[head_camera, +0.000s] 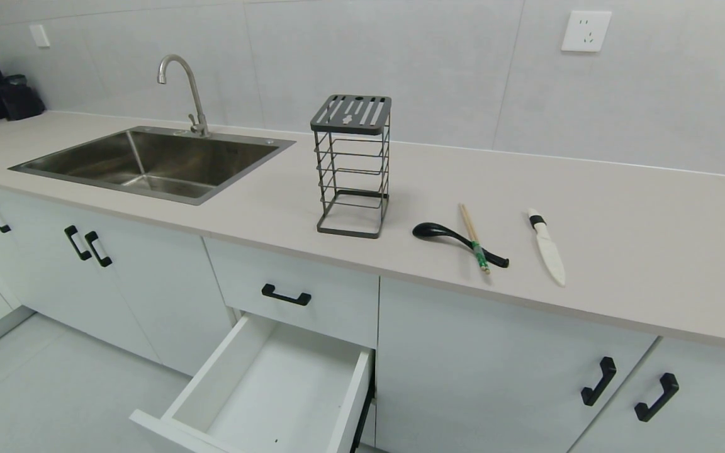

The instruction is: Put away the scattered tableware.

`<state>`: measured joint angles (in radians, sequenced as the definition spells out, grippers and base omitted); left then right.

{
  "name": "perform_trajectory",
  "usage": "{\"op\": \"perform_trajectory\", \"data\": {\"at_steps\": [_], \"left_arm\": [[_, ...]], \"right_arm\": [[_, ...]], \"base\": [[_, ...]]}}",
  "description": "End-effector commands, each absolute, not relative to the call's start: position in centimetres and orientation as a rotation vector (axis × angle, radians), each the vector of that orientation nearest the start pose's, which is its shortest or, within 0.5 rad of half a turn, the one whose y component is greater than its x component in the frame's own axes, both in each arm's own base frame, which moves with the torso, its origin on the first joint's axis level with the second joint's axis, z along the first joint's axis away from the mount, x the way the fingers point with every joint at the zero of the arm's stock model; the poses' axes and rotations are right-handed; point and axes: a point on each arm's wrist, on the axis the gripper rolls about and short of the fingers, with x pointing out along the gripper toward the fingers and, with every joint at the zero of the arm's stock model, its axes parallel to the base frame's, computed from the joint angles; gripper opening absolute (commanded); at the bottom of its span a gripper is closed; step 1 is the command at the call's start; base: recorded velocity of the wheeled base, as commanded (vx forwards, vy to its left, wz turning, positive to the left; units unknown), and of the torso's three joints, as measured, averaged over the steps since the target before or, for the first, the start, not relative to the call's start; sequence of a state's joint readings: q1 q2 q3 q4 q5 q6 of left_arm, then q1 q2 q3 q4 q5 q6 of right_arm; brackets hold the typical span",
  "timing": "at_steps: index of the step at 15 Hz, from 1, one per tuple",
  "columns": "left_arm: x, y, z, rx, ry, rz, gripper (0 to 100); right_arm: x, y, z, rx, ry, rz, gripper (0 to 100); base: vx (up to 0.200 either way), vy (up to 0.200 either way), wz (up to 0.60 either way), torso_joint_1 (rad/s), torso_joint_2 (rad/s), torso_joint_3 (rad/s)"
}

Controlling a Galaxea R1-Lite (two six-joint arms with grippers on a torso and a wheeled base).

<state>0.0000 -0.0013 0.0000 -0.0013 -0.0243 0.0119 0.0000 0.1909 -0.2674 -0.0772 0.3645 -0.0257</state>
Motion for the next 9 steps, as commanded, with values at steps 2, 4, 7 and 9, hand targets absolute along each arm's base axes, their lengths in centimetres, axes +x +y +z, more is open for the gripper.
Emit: {"op": "perform_trajectory", "data": {"at_steps": [2, 4, 7, 9], "left_arm": [[-2.3, -0.1, 7.6, 0.012, -0.002, -0.025, 100], [-2.3, -0.1, 7.6, 0.012, -0.002, -0.025, 100], [-2.3, -0.1, 7.6, 0.012, -0.002, -0.023, 100], [-2.3, -0.1, 7.6, 0.012, -0.002, -0.025, 100]], "right_arm": [[-0.3, 0.9, 17.5, -0.033, -0.032, 0.437, 100], [1.0, 1.0, 18.2, -0.022, 0.022, 0.476, 100], [4.3, 1.5, 19.7, -0.002, 0.14, 0.59, 100], [6.2, 2.3, 19.8, -0.004, 0.214, 0.67, 100]], "base": [[0.0, 0.0, 0.0, 0.0, 0.0, 0.0], [0.0, 0.0, 0.0, 0.0, 0.0, 0.0], [0.0, 0.0, 0.0, 0.0, 0.0, 0.0], [0.0, 0.0, 0.0, 0.0, 0.0, 0.0]]}}
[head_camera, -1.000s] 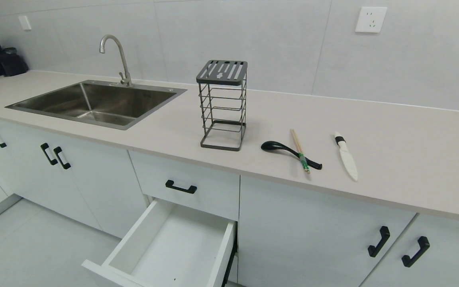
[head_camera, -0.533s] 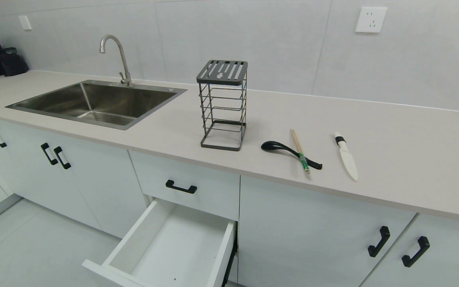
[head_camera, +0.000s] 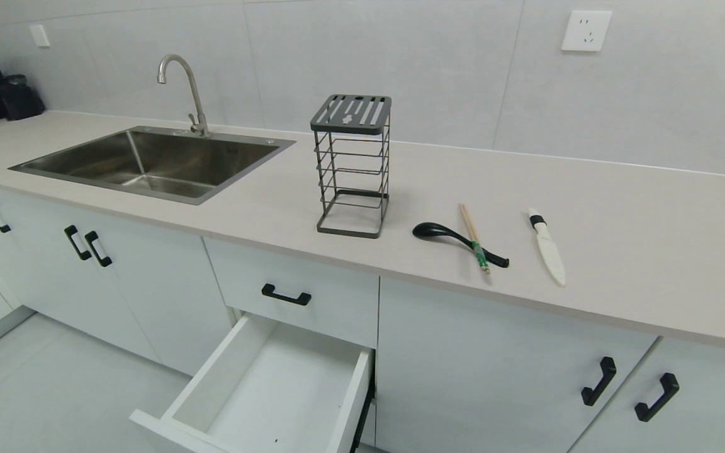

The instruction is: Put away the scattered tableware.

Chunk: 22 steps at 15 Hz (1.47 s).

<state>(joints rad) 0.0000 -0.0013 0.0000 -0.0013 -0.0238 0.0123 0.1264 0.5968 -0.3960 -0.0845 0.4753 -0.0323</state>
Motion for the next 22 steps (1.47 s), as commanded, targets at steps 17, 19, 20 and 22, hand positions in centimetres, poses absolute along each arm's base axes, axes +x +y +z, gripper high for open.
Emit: {"op": "perform_trajectory", "data": {"at_steps": [17, 19, 20, 22], "left_arm": [[-2.3, -0.1, 7.6, 0.012, -0.002, -0.025, 100], [-2.3, -0.1, 7.6, 0.012, -0.002, -0.023, 100], [-2.3, -0.1, 7.6, 0.012, -0.002, -0.025, 100], [-2.3, -0.1, 7.6, 0.012, -0.002, -0.023, 100]], "right_arm": [[18.2, 9.1, 20.4, -0.083, 0.431, 0.641, 100], [19.1, 9.7, 20.5, -0.088, 0.438, 0.649, 100], [19.4, 9.9, 20.5, -0.089, 0.442, 0.641, 100], [20.4, 11.1, 19.9, -0.122, 0.468, 0.59, 100]], "base": [[0.0, 0.0, 0.0, 0.0, 0.0, 0.0], [0.0, 0.0, 0.0, 0.0, 0.0, 0.0], [0.0, 0.0, 0.0, 0.0, 0.0, 0.0], [0.0, 0.0, 0.0, 0.146, -0.3, -0.151]]}}
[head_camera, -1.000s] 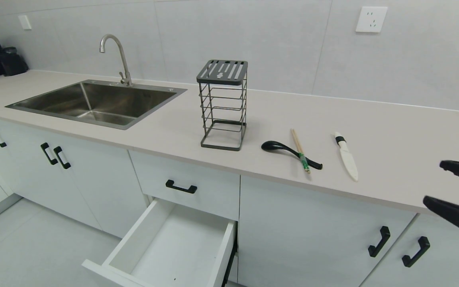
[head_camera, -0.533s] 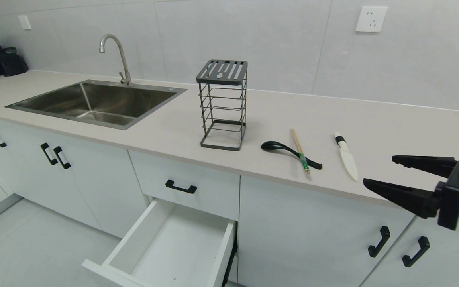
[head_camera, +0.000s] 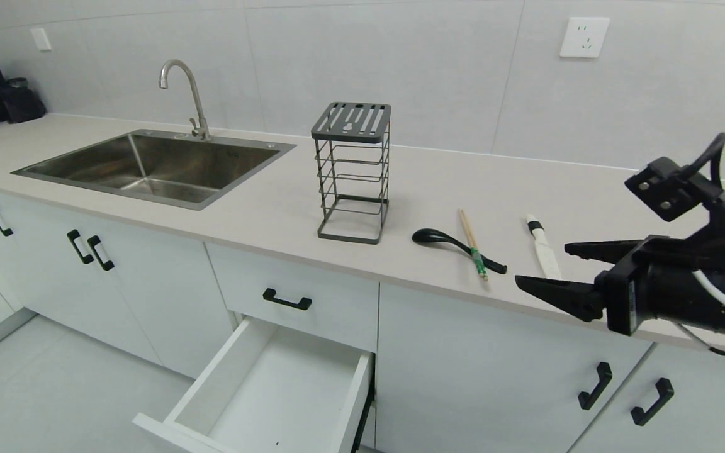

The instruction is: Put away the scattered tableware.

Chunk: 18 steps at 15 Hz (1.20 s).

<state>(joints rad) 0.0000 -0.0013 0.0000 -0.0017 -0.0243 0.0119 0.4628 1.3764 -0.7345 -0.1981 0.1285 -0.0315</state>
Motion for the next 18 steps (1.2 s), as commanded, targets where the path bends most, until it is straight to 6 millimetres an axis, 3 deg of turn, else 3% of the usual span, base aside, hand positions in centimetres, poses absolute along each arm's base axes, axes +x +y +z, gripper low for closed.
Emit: {"op": "perform_trajectory", "data": {"at_steps": [1, 6, 9, 14, 18], "left_arm": [[-2.3, -0.1, 7.6, 0.012, -0.002, -0.025, 100], [-2.3, -0.1, 7.6, 0.012, -0.002, -0.025, 100], [-2.3, -0.1, 7.6, 0.012, -0.002, -0.025, 100], [-2.3, -0.1, 7.6, 0.012, -0.002, -0.023, 100], [-2.3, -0.1, 7.6, 0.012, -0.002, -0.025, 100]], "right_arm": [[20.8, 11.4, 19.8, -0.132, 0.472, 0.561, 100], [22.3, 12.3, 18.4, -0.138, 0.536, 0.587, 100], [25.1, 13.9, 15.7, -0.132, 0.645, 0.639, 100], [27.0, 13.5, 13.3, -0.148, 0.811, 0.59, 100], [28.0, 14.2, 13.3, -0.12, 0.835, 0.585, 100]], "base": [[0.0, 0.0, 0.0, 0.207, -0.42, -0.207], [0.0, 0.0, 0.0, 0.179, -0.36, -0.177], [0.0, 0.0, 0.0, 0.012, -0.02, -0.014], [0.0, 0.0, 0.0, 0.0, 0.0, 0.0], [0.0, 0.0, 0.0, 0.0, 0.0, 0.0]]}}
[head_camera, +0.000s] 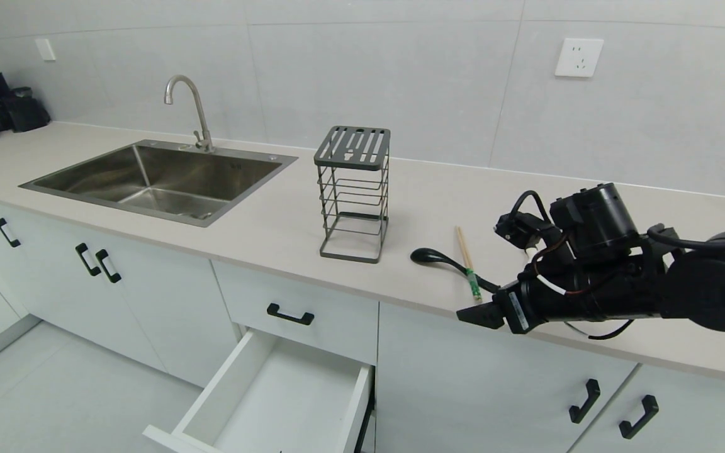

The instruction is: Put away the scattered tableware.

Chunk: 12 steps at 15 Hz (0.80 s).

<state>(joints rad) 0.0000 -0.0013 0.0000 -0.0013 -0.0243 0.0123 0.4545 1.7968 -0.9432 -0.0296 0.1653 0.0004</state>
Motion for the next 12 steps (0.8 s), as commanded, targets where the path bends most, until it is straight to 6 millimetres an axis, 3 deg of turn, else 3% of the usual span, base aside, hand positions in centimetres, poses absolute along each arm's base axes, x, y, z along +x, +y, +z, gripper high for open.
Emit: {"op": "perform_trajectory", "data": {"at_steps": [1, 4, 6, 12], "left_arm": [[-2.3, -0.1, 7.6, 0.012, -0.002, -0.025, 100], [-2.3, -0.1, 7.6, 0.012, -0.002, -0.025, 100], [-2.3, -0.1, 7.6, 0.012, -0.002, -0.025, 100], [-2.3, -0.1, 7.6, 0.012, -0.002, -0.023, 100]], "right_arm": [[28.2, 14.6, 13.3, -0.093, 0.846, 0.579, 100], [28.9, 16.3, 13.4, -0.004, 0.862, 0.534, 100], [29.3, 17.4, 13.5, 0.025, 0.865, 0.386, 100], [30.9, 18.2, 12.3, 0.023, 0.909, 0.281, 100]], "base": [[0.0, 0.0, 0.0, 0.0, 0.0, 0.0], [0.0, 0.0, 0.0, 0.0, 0.0, 0.0], [0.0, 0.0, 0.0, 0.0, 0.0, 0.0], [0.0, 0.0, 0.0, 0.0, 0.0, 0.0]]}}
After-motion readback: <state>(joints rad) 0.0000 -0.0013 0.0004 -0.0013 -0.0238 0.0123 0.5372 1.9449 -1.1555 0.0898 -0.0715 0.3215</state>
